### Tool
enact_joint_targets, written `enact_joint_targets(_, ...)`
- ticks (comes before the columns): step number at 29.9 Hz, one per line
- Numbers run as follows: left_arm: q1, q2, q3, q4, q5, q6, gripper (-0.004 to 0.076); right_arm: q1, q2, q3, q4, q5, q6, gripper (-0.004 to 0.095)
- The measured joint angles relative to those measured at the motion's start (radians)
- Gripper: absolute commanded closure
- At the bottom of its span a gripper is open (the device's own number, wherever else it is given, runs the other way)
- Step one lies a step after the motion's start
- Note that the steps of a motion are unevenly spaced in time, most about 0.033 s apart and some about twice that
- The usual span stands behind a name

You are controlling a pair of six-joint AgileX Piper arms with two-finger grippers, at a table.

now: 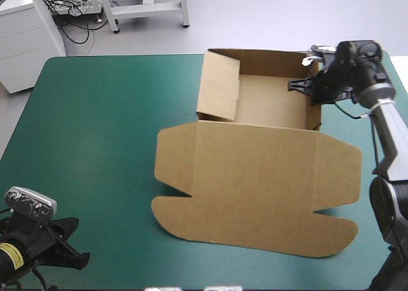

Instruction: Fold the box

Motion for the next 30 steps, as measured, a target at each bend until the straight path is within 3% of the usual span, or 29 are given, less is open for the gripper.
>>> enact_joint_targets(7, 0.000, 0.000, 0.001, 0.019, -0.003, -0.012, 0.0756, -0.258, -0.109, -0.003, -0.007, 0.009, -0.064, 0.0931)
enact_joint_targets(17, 0.000, 0.000, 0.001, 0.020, -0.005, -0.012, 0.0756, -0.503, -0.092, -0.004, -0.009, 0.009, -0.130, 0.0931)
enact_joint_targets(30, 0.000, 0.000, 0.001, 0.022, -0.011, -0.012, 0.0756, -0.583, 0.052, -0.004, -0.041, 0.009, -0.173, 0.0931)
